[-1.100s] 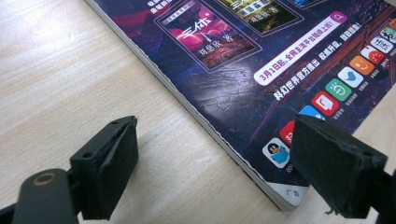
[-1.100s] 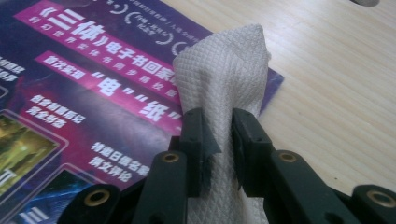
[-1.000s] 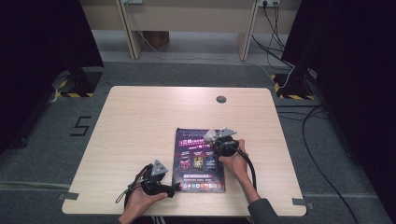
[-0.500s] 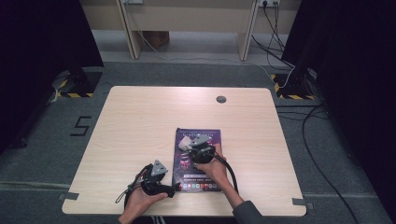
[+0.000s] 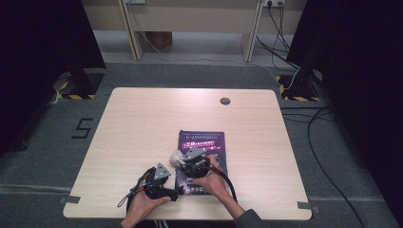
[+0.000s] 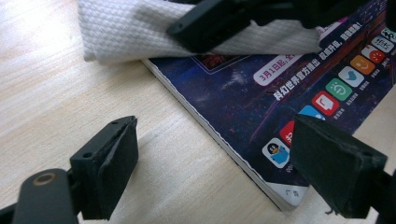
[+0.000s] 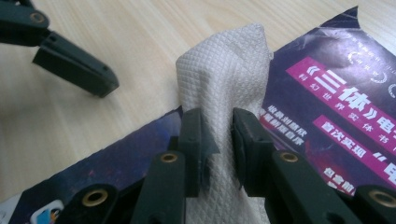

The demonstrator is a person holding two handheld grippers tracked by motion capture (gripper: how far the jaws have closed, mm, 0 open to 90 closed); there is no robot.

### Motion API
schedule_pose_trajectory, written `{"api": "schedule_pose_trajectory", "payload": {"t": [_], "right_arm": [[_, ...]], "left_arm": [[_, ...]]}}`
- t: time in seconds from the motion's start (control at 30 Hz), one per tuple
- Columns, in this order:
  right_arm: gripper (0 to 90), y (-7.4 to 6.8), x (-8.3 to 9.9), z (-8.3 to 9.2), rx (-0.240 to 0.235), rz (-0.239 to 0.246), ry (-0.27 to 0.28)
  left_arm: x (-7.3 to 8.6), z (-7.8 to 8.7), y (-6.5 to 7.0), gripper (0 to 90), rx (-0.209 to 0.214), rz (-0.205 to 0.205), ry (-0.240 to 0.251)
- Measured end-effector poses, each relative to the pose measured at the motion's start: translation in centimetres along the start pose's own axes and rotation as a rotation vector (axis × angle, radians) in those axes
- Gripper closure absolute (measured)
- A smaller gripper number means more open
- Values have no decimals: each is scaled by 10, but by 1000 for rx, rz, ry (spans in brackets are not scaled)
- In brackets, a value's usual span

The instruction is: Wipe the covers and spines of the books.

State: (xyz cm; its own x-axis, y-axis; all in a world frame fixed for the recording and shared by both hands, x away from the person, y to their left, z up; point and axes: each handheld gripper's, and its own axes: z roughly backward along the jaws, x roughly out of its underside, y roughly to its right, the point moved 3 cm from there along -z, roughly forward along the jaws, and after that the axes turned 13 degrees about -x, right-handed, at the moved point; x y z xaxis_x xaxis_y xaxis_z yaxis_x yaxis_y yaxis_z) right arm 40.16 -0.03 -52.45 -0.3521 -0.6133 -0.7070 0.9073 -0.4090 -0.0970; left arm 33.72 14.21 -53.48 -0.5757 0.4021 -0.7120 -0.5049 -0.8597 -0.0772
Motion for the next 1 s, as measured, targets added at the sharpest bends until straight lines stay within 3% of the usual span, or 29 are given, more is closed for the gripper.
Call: {"api": "schedule_pose_trajectory", "payload": {"t": [0.1,0.33,0.73,1.0], "right_arm": [[748,2,2,3,-3,4,-5],[747,12,17,20,20,-43,-3],[747,43,60,70,125,-137,17],[758,58,77,91,180,-189,18]], "left_arm": [[0,1,0,148,0,-5,2],[0,1,0,148,0,-4,0],[0,1,0,147,-2,-5,1],[0,0,0,147,4,-1,-2]]}}
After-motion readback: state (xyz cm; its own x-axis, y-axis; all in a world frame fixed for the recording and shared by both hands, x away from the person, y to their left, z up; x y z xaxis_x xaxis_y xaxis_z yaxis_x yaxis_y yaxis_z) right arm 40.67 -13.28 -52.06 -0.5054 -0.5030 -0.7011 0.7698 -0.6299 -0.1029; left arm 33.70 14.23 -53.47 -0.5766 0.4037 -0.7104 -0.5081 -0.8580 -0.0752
